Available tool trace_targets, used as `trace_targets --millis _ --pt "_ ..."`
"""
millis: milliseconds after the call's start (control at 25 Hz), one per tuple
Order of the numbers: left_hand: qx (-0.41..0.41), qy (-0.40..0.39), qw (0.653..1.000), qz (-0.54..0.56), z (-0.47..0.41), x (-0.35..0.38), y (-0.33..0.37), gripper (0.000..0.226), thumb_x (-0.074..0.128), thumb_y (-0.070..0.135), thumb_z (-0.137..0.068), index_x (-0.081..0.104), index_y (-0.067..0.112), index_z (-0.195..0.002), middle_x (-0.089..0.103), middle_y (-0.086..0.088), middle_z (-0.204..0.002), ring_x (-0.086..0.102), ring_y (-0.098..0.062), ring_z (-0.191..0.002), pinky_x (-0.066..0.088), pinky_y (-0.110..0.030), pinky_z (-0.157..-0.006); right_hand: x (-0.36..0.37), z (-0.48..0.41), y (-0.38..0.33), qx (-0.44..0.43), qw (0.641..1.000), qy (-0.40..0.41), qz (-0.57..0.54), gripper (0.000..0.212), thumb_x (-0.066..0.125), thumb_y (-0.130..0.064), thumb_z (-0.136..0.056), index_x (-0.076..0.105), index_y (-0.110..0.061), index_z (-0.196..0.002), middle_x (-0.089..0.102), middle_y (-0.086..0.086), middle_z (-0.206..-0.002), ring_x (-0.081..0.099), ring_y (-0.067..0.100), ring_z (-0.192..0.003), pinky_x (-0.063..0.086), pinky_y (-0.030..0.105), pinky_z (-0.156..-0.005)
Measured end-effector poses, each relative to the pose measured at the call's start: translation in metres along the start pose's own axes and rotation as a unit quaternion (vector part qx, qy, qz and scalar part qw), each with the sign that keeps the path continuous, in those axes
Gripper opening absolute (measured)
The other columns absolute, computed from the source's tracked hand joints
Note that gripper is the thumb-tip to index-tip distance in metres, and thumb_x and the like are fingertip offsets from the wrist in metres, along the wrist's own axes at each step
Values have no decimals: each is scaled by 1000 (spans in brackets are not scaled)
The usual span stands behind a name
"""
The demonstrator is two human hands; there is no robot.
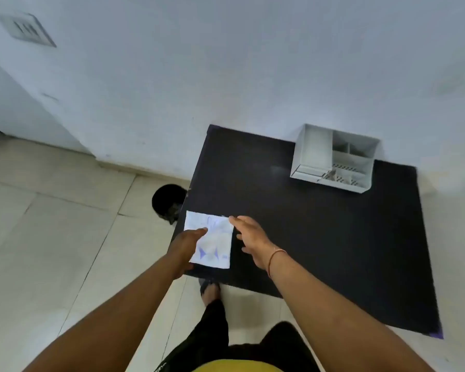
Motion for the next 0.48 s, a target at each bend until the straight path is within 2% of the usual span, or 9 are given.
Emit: trace_targets --millis 40,80,160,200,280,360,400,480 --pt "-14 9 1000 -7 -9 -4 -2 36 65 46 -103 54 21 -126 64 -5 -112 60 -27 -102 52 -45 -85 6 -9 2 20 1000 2 -10 40 60 -46 -102 53 -23 -135 61 4 -135 58 9 -94 47 33 -82" --pt "-24 27 999 -17 -21 -8 -3 34 65 45 -103 55 21 -125 63 -4 -109 60 -28 -105 52 -48 -89 9 -20 2 45 999 16 -8 38 62 -40 -102 53 -23 -135 62 6 -135 55 7 -87 44 29 -71" --pt "-38 29 999 -22 -34 -13 -10 38 66 45 -102 58 19 -127 63 -6 -115 60 -31 -113 54 -56 -99 13 -41 18 79 996 32 8 53 70 -31 -99 50 -13 -144 64 8 -138 57 9 -85 39 26 -61" --pt "-43 32 998 -30 -40 -15 -10 40 67 45 -101 59 18 -129 64 -8 -119 61 -32 -116 53 -58 -103 16 -49 23 91 995 42 20 52 73 -27 -96 53 -10 -142 67 9 -137 59 10 -83 39 27 -59" --pt "-55 31 997 -36 -50 -16 -10 42 69 47 -100 60 18 -128 64 -10 -124 62 -32 -116 53 -55 -102 23 -63 29 102 993 38 36 40 79 -20 -91 65 -10 -127 74 10 -129 65 11 -81 44 28 -58" --pt "-67 15 998 -14 -52 -12 -7 49 70 51 -98 59 17 -131 64 -11 -131 63 -32 -117 53 -54 -103 30 -70 28 78 996 15 34 20 80 -15 -89 73 -15 -108 78 12 -123 72 17 -86 56 33 -67" --pt "-74 1 997 3 -52 -10 -5 57 69 56 -96 59 15 -135 65 -12 -134 64 -33 -119 53 -55 -106 30 -70 21 42 998 16 44 14 79 -16 -89 75 -17 -103 79 12 -119 74 20 -90 61 37 -75" --pt "-90 -68 991 67 -48 -2 4 75 63 71 -93 61 12 -140 68 -15 -137 68 -36 -123 54 -57 -110 20 -55 -8 -100 979 53 167 15 77 -25 -90 77 -15 -102 76 6 -111 71 18 -93 61 35 -83"
Point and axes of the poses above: each hand's wrist, its own z-axis away from the middle knuckle, its own x-axis out of the palm, y = z × x, the point moved 5 cm from there along -z, towards the middle knuckle
